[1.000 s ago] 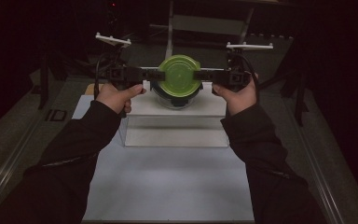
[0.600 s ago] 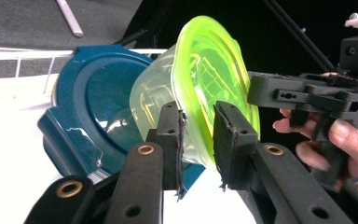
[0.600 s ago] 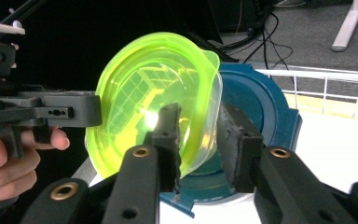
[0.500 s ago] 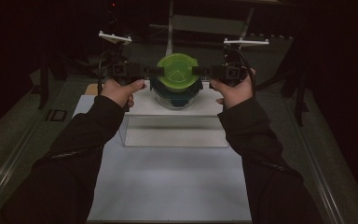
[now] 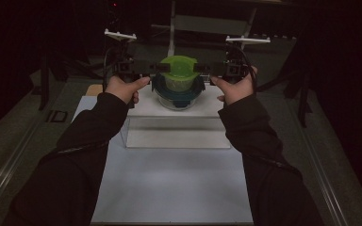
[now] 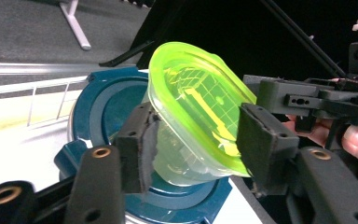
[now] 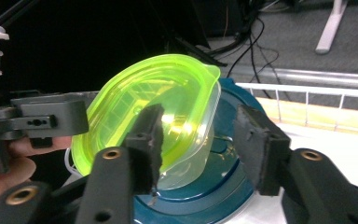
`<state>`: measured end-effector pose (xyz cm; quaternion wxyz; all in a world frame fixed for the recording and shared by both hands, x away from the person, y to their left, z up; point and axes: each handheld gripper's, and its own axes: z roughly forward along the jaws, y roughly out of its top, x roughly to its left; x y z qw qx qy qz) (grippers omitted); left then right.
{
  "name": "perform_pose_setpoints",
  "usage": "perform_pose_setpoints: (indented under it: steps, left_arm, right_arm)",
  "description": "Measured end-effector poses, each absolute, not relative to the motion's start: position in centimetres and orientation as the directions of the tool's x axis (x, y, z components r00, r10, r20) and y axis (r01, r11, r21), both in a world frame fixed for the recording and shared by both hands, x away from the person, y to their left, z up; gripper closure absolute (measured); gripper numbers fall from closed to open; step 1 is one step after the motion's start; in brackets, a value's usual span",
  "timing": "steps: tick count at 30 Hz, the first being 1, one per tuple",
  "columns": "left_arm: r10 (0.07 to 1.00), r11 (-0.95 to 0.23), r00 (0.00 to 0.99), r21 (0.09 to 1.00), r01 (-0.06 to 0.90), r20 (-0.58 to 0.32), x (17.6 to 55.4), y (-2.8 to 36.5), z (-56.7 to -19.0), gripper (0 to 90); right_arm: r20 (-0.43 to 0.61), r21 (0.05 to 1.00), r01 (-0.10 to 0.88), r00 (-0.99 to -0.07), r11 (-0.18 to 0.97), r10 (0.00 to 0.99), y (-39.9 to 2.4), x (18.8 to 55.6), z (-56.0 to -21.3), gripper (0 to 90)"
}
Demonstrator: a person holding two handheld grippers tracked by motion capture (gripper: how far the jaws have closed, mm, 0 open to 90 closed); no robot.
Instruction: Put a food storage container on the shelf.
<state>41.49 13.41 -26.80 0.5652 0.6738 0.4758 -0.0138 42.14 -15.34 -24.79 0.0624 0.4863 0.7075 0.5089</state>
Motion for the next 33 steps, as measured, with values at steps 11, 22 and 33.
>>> perform_pose_setpoints:
  steps: [11, 22, 33]
  left_arm:
    - [0.624, 0.145, 0.548, 0.772, 0.619, -0.557, 40.8, 14.3, -26.5, 35.4]
    - [0.603, 0.08, 0.665, 0.863, 0.499, -0.44, 38.0, 15.3, -25.7, 8.6]
    - [0.565, 0.004, 0.739, 0.897, 0.443, -0.367, 34.4, 14.9, -27.6, 0.0]
  right_arm:
    - [0.391, 0.791, 0.611, -0.551, 0.037, 0.737, -15.5, 41.6, -24.7, 32.4]
    - [0.379, 0.818, 0.573, -0.613, 0.058, 0.693, -15.8, 40.3, -24.7, 18.3]
    - [0.368, 0.828, 0.555, -0.643, 0.077, 0.672, -16.8, 38.1, -26.3, 17.5]
